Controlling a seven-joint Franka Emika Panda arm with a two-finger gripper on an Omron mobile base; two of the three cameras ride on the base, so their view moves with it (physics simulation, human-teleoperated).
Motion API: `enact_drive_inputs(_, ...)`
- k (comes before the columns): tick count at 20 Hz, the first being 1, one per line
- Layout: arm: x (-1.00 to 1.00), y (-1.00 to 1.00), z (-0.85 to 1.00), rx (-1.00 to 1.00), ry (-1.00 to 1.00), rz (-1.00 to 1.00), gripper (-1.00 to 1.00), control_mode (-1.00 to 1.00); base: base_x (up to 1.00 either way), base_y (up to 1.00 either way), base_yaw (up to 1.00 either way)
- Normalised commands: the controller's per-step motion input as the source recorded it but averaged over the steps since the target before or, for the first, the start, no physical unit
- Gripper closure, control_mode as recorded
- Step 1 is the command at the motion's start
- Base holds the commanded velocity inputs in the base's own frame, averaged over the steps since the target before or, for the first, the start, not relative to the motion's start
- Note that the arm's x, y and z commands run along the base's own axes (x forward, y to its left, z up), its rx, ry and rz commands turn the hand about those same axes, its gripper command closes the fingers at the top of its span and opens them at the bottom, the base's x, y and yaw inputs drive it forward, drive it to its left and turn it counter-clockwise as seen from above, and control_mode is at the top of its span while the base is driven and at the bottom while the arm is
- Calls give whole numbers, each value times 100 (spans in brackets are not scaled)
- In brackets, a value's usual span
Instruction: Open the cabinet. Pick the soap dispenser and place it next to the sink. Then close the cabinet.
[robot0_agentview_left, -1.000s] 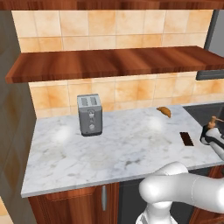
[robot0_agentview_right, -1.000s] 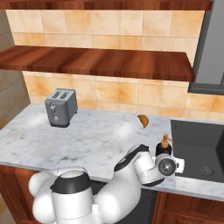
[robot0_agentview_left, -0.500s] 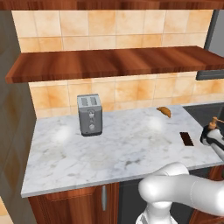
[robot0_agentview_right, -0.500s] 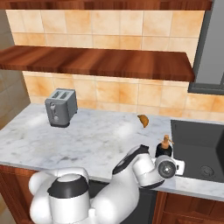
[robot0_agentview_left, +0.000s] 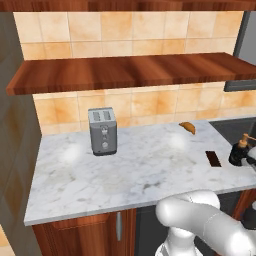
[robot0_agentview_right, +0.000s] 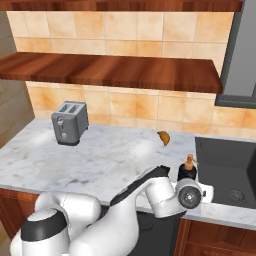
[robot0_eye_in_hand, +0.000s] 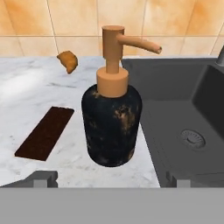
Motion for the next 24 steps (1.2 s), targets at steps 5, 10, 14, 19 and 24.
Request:
enact_drive_inputs(5,-56,4,89,-1,0,0,-100,-100,0,0,0)
enact_drive_inputs(10,-46,37,66,0,0,0,-100,-100,0,0,0)
enact_drive_inputs(14,-34,56,53,0,1,0,-100,-100,0,0,0)
enact_drive_inputs(19,-32,66,74,0,0,0,-100,-100,0,0,0)
enact_drive_inputs(24,-47,94,77,0,0,0,-100,-100,0,0,0)
